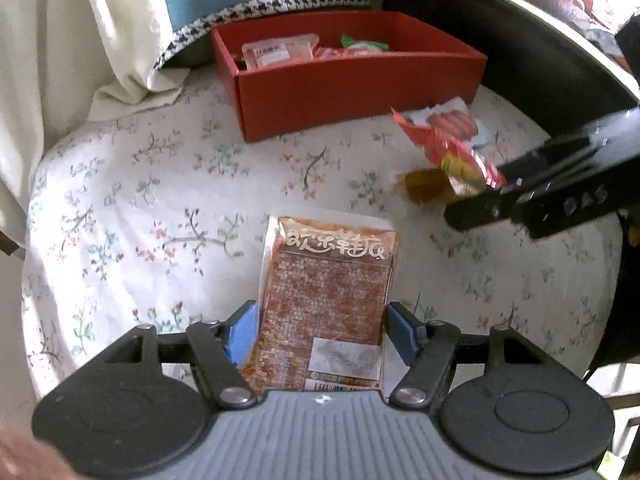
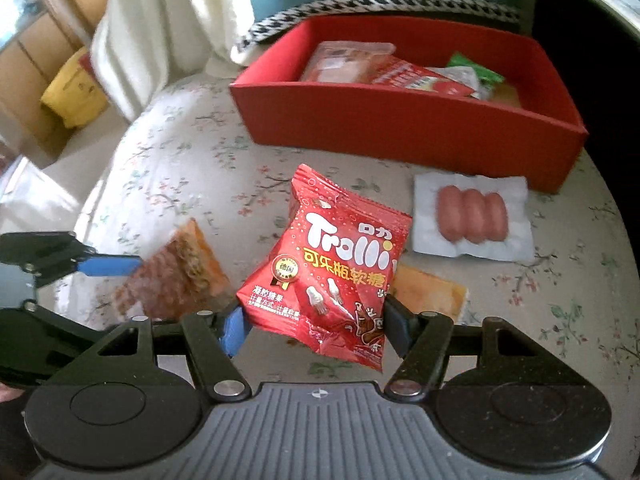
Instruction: Organize snacks
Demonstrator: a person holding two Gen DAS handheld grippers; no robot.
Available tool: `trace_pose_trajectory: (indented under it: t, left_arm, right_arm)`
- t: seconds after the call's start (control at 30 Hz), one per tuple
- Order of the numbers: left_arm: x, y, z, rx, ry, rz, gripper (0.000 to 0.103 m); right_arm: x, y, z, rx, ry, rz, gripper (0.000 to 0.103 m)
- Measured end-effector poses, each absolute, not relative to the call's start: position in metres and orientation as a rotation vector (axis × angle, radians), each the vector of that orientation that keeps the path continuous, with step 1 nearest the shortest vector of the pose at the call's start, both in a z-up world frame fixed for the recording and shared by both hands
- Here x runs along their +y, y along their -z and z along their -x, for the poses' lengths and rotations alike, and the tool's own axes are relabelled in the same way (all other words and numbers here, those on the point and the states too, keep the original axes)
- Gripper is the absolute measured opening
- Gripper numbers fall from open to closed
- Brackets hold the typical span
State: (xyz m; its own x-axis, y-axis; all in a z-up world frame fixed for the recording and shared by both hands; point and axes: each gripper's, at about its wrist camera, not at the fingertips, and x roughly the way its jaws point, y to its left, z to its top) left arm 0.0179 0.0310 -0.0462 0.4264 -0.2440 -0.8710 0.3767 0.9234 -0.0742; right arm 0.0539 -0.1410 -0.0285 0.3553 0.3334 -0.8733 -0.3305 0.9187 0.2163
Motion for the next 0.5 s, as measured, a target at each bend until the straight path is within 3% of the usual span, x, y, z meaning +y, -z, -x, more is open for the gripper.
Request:
trace_pose_trajectory:
  t: [0.5]
  left_arm:
    - [0.021, 0.03, -0.044, 0.993, 0.342, -0.091, 0.062]
  right_arm:
    - [-0.152, 0.023, -0.061, 1.037, -0.386, -0.032, 0.073]
